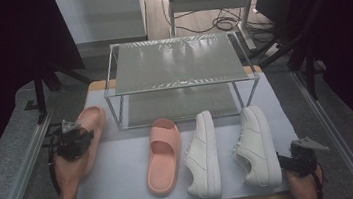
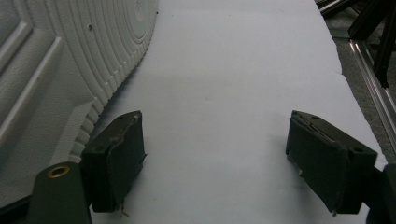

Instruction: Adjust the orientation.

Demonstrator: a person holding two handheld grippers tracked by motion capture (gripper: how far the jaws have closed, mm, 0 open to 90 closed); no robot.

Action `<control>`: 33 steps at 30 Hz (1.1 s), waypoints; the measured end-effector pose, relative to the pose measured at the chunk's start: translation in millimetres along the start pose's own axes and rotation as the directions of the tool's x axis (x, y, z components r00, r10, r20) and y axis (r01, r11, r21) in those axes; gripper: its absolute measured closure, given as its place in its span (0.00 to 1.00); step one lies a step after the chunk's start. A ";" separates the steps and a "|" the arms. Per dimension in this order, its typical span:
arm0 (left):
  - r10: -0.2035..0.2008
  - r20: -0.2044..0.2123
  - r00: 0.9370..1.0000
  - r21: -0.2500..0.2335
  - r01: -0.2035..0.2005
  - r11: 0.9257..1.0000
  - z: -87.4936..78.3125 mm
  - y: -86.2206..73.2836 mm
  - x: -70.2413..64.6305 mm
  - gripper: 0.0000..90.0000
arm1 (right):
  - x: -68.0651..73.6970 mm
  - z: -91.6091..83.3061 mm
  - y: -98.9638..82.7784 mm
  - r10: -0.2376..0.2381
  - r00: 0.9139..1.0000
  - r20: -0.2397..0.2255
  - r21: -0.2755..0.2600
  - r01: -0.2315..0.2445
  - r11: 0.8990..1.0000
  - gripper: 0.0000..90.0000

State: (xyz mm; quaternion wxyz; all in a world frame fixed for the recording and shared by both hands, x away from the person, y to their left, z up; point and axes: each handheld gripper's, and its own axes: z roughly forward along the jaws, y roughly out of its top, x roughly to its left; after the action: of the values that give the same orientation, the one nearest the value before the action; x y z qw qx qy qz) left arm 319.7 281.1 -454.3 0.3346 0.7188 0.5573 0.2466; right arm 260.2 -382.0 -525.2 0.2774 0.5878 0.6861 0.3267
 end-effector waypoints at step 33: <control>0.141 0.118 0.983 -0.019 -0.140 0.990 -39.4 -43.5 -65.4 0.94 | 0.2 0.0 0.0 0.002 1.000 0.000 0.000 -0.002 1.000 0.22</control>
State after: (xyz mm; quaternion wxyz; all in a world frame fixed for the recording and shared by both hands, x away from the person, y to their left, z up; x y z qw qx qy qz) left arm 246.5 232.8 -460.2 0.3527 0.7679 0.4830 0.2292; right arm 260.1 -381.9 -525.1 0.2769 0.5886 0.6856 0.3270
